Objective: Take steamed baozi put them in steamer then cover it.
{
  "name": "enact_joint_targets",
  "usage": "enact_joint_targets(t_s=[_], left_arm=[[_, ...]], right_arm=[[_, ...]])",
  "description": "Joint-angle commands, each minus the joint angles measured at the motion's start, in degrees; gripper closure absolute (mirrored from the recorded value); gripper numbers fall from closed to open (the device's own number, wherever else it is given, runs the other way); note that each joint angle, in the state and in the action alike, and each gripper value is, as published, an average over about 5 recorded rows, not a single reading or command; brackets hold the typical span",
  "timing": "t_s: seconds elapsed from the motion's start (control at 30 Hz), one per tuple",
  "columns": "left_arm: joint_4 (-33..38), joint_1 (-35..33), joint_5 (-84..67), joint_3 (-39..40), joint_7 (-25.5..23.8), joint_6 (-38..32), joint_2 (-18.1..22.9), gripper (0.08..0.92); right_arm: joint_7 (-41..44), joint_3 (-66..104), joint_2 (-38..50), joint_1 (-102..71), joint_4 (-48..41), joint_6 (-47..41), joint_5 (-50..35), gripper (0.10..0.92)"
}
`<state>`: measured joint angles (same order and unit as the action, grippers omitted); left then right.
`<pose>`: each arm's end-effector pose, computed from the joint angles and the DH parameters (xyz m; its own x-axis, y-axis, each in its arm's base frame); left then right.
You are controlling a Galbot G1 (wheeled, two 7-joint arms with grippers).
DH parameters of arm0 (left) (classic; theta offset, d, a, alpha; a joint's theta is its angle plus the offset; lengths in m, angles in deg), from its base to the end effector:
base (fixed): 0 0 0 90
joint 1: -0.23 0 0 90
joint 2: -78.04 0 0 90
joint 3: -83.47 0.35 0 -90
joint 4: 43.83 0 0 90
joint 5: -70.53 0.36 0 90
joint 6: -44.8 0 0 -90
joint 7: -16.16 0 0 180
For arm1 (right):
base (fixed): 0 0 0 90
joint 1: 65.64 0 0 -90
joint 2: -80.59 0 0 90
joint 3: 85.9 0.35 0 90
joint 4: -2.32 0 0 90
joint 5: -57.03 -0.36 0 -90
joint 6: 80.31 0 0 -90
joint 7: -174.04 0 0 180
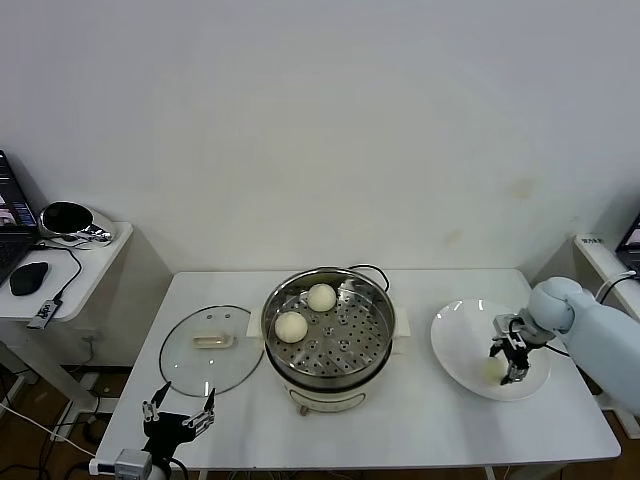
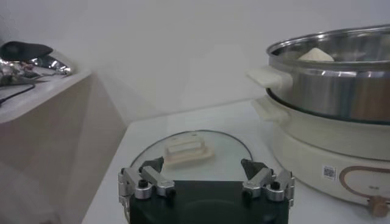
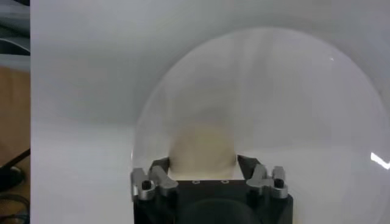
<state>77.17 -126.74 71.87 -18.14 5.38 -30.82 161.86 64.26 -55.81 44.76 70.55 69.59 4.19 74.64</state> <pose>0.1471 0.0795 -0.3072 -0.9341 0.0176 0.3565 0.0812 0.9831 0.1643 0.4899 -0.2284 -0.2393 -0.0679 -0.0144 0.9976 -0.9960 -0.0570 -0.0686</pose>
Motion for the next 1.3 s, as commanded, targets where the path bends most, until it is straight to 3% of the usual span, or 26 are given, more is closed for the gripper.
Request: enact_joint_targets(t_s=[0.03, 0.3, 0.53, 0.77, 1.03, 1.3], left_arm=[[0.0, 0.0, 0.1, 0.2, 0.0, 0.0, 0.0, 0.177], [0.1, 0.7, 0.2, 0.7, 0.1, -0.1, 0.0, 0.177], [0.4, 1.6, 0.2, 0.7, 0.2, -0.1, -0.3, 0.177], [1.8, 1.8, 0.1, 0.1, 0.9, 0.1, 0.1, 0.177], [4.0, 1.4, 0.1, 0.0, 1.0, 0.0, 1.0, 0.177], [5.1, 0.8, 0.1, -1.2, 1.3, -0.1, 1.8, 0.177]], right_arm=[[-0.1, 0.1, 0.3, 0.1, 0.0, 0.0, 0.0, 0.433], [0.7, -2.4, 3.4, 7.2, 3.2, -1.7, -5.4, 0.472], [4.3, -12.1, 5.4, 25.5, 9.9, -3.6, -13.8, 0.474], [7.9, -23.5, -3.0, 46.2, 11.3, -3.4, -23.0, 0.474], [10.7, -24.5, -15.7, 50.1, 7.9, 7.8, -29.4, 0.474], [10.1, -23.5, -23.4, 47.5, 11.7, 19.7, -20.8, 0.474]])
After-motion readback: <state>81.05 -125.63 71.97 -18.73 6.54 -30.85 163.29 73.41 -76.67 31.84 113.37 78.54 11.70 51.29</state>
